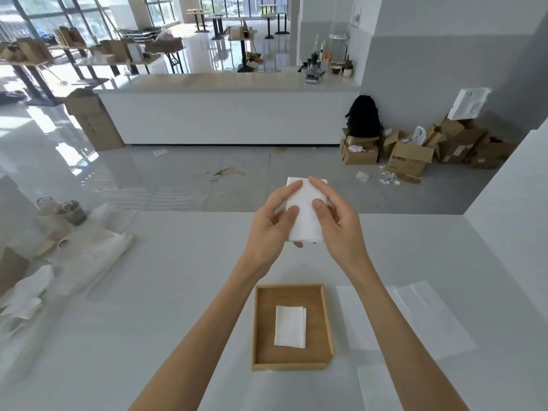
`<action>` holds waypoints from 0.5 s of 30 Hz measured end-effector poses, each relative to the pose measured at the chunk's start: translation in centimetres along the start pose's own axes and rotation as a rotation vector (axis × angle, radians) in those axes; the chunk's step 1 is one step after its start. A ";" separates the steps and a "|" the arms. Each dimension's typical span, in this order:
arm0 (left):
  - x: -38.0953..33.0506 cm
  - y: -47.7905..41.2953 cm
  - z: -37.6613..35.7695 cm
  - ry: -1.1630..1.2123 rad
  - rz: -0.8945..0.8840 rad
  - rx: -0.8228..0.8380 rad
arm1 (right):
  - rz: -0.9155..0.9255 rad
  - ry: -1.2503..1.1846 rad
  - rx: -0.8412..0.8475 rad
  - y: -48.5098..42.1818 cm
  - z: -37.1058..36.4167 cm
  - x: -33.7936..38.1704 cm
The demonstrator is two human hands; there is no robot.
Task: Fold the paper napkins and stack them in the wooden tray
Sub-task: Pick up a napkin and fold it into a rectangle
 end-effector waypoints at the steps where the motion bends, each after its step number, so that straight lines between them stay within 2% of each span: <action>1: 0.0 0.1 -0.1 -0.003 -0.005 0.000 | -0.006 -0.012 0.019 0.1 0.0 0.2; 5: -0.3 0.9 -0.3 -0.018 0.002 -0.013 | 0.026 0.010 0.093 1.0 0.1 0.9; 9: 0.2 1.6 -0.4 -0.086 0.019 0.016 | -0.018 0.027 0.041 2.1 0.6 -0.2; 12: 1.6 2.3 0.0 -0.126 0.024 0.042 | -0.109 0.030 0.074 3.0 0.3 -2.4; 15: 5.4 4.3 1.2 -0.166 0.149 0.007 | -0.250 0.071 0.169 4.8 -0.8 -6.6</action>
Point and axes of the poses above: each hand's wrist, its own y-axis away from the middle knuckle, its own z-axis out of the back of the hand, x = y × z, the point moved 4 cm from there along -y, towards the middle knuckle, and after that the axes turned 6 degrees about y, right-handed, at the moved point
